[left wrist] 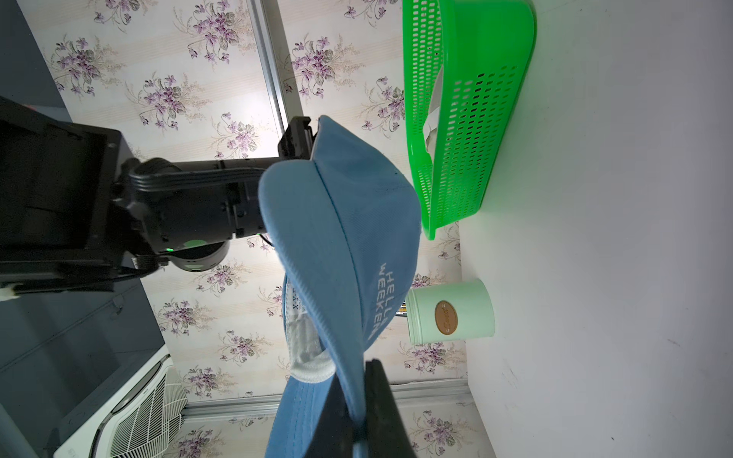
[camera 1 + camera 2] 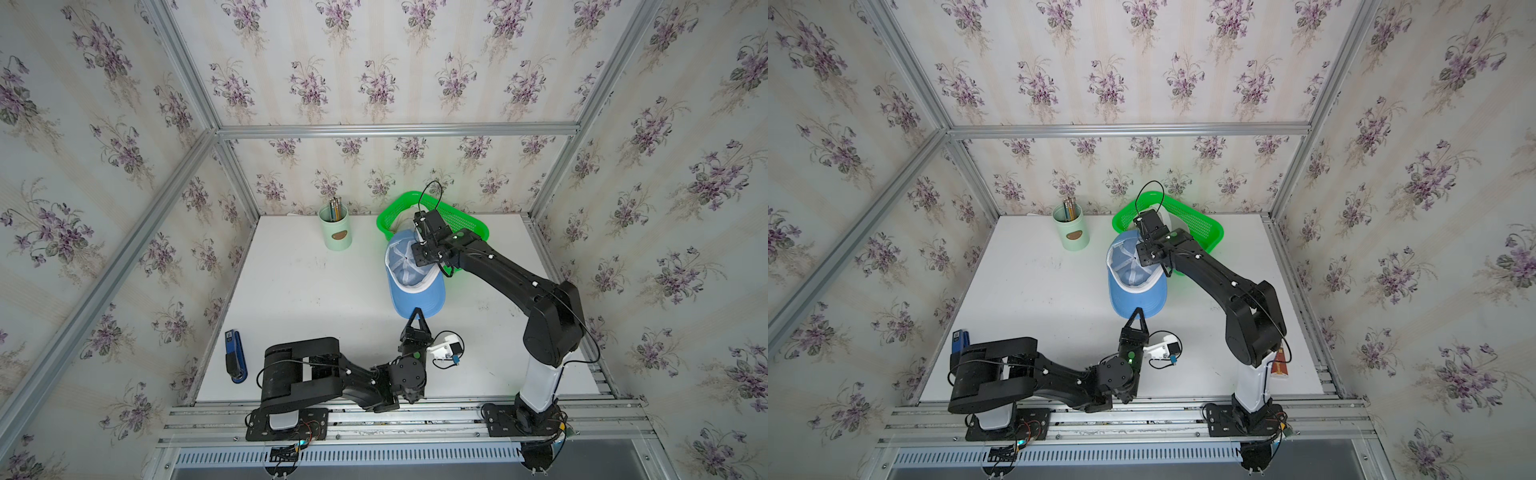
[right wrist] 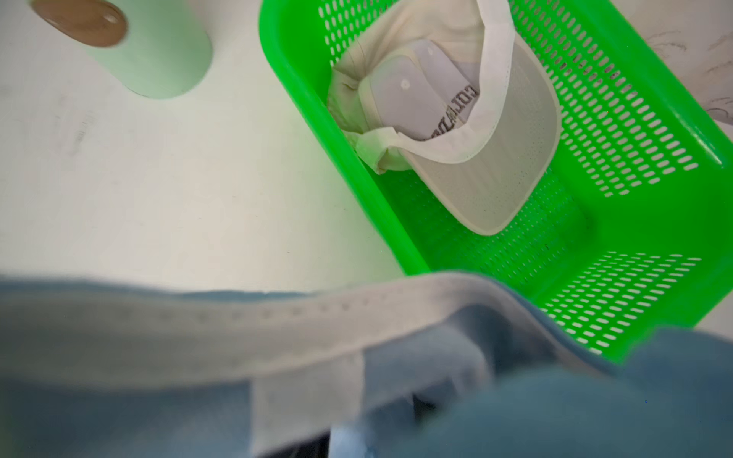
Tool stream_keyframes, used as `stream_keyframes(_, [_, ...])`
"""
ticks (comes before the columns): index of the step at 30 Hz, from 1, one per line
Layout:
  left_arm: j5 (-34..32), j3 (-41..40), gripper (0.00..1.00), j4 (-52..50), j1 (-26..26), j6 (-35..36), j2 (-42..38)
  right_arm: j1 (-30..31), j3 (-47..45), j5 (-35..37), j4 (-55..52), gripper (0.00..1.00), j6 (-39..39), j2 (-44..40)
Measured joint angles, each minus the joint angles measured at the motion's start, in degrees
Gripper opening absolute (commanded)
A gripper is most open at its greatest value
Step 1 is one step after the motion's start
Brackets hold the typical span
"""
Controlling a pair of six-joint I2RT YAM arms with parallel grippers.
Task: Turn the baseball cap inside out
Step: Turn over the baseball cap.
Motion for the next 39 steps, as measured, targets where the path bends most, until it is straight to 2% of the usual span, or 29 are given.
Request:
stream_keyframes(5, [-1.2,0.0,0.00,0.0,1.7,-0.3,2.1,0.3,-2.2,-4.6,3.2,0.43,2.6,-11.5])
stream_keyframes(10, [-1.3,0.9,0.00,0.2,2.1,-0.8,2.3,0.3,-4.6,-7.1,3.6,0.44,4.1,-15.2])
stream_keyframes(20, [-1.4,0.2,0.00,0.2,1.8,-0.9,2.1,-2.3,-4.7,-2.1,1.5,0.50,4.7,-9.9])
stream_keyframes(28, [-1.2,-0.2,0.00,0.2,0.4,-0.9,0.4,-4.4,-0.3,-2.9,2.1,0.49,3.4,-3.9])
stream_keyframes(33, [-0.7,-0.2,0.00,0.2,-0.6,-0.9,0.1,-7.7,-0.4,-5.9,2.9,0.49,3.4,-2.7])
stream_keyframes(39, [-0.5,-0.3,0.00,0.2,-0.9,-0.8,-0.7,-8.7,-0.7,-12.0,5.5,0.22,2.3,-2.9])
